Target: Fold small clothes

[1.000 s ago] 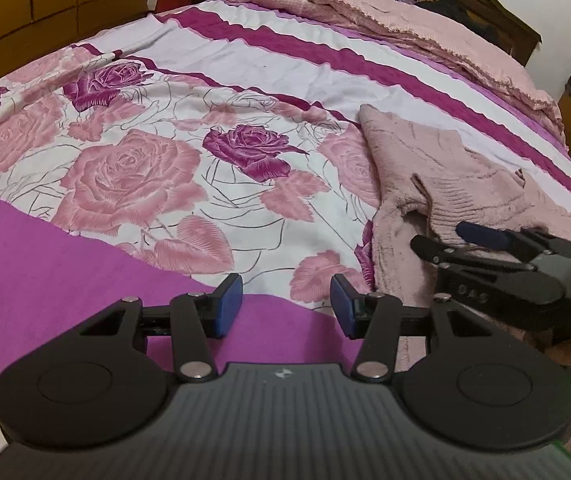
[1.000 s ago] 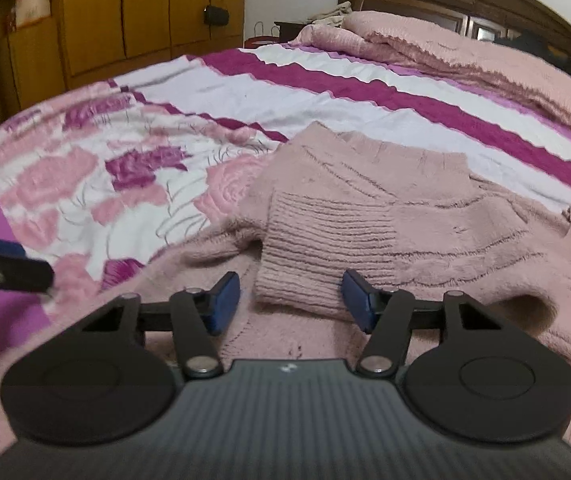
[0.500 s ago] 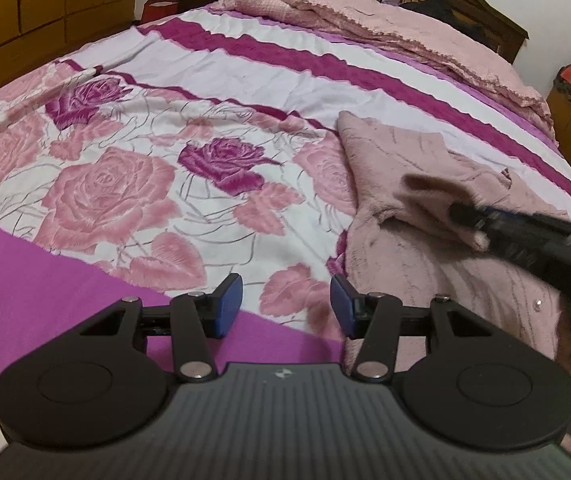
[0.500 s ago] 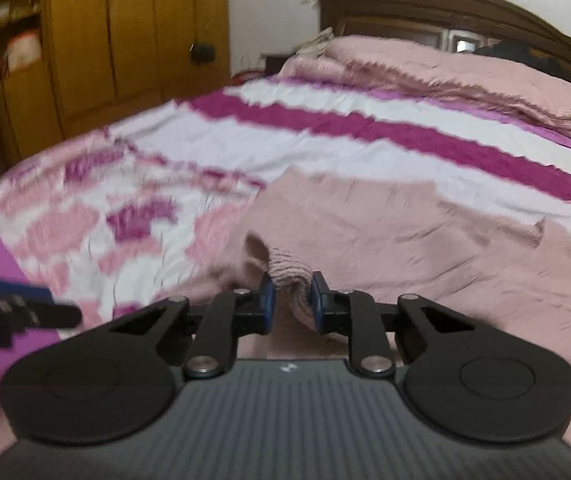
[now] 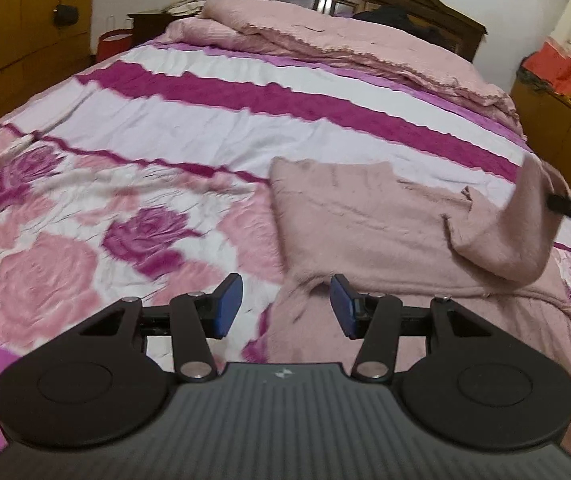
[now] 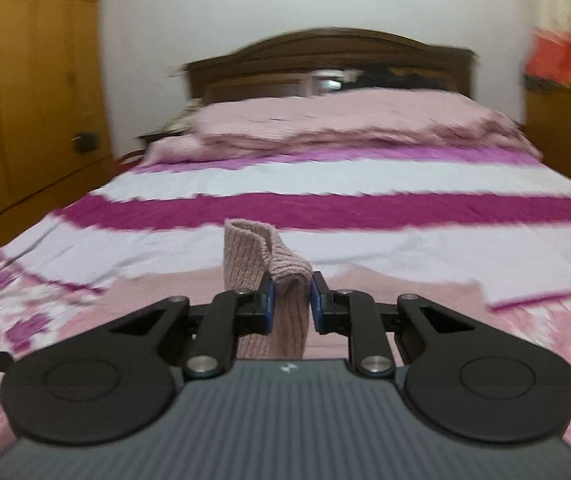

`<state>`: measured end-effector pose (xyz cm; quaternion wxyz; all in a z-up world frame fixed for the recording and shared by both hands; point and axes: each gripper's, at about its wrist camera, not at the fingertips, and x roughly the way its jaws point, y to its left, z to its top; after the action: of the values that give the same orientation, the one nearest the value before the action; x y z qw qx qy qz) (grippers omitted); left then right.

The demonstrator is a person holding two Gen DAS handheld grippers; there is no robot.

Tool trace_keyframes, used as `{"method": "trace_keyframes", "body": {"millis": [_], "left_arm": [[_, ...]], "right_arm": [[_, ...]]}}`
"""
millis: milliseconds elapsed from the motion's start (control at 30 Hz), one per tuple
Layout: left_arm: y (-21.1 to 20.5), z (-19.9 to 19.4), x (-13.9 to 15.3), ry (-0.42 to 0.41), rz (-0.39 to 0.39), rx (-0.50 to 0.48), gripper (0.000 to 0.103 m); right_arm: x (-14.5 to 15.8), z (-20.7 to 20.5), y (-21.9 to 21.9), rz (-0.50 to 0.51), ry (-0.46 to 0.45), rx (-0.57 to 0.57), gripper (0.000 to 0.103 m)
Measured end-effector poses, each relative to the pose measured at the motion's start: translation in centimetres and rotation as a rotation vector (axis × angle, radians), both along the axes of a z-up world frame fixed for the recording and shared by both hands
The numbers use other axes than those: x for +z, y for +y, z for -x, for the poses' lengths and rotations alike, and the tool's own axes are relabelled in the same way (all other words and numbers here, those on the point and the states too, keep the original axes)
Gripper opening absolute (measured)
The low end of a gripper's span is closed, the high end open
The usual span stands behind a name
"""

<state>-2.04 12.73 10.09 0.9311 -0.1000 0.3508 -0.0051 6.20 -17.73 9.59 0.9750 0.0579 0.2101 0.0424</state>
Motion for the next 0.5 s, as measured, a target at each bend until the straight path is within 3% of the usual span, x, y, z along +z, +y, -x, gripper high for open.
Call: {"method": "trace_keyframes", "body": {"millis": [167, 333, 433, 500], "left_arm": [[-2.0, -2.7, -0.9, 0.022, 0.079, -0.078, 0.057], [-4.1, -5.4, -1.7, 0.044, 0.041, -0.105, 0.057], [-4.7, -6.7, -1.9, 0.048, 0.012, -0.112, 0.057], [-5.0, -7.6, -2.0, 0.051, -0.009, -0.113, 0.057]], "right_arm": [[-3.4, -0.2, -5.7, -0.108, 0.067, -0.16, 0.021], [-7.0, -0.4, -9.4, -0.175, 0.177, -0.257, 0.023], [-7.4, 0.4, -10.2, -0.156, 0.189, -0.237, 0.024], [-6.9, 0.8, -10.7, -0.158, 0.177, -0.222, 0.037]]}}
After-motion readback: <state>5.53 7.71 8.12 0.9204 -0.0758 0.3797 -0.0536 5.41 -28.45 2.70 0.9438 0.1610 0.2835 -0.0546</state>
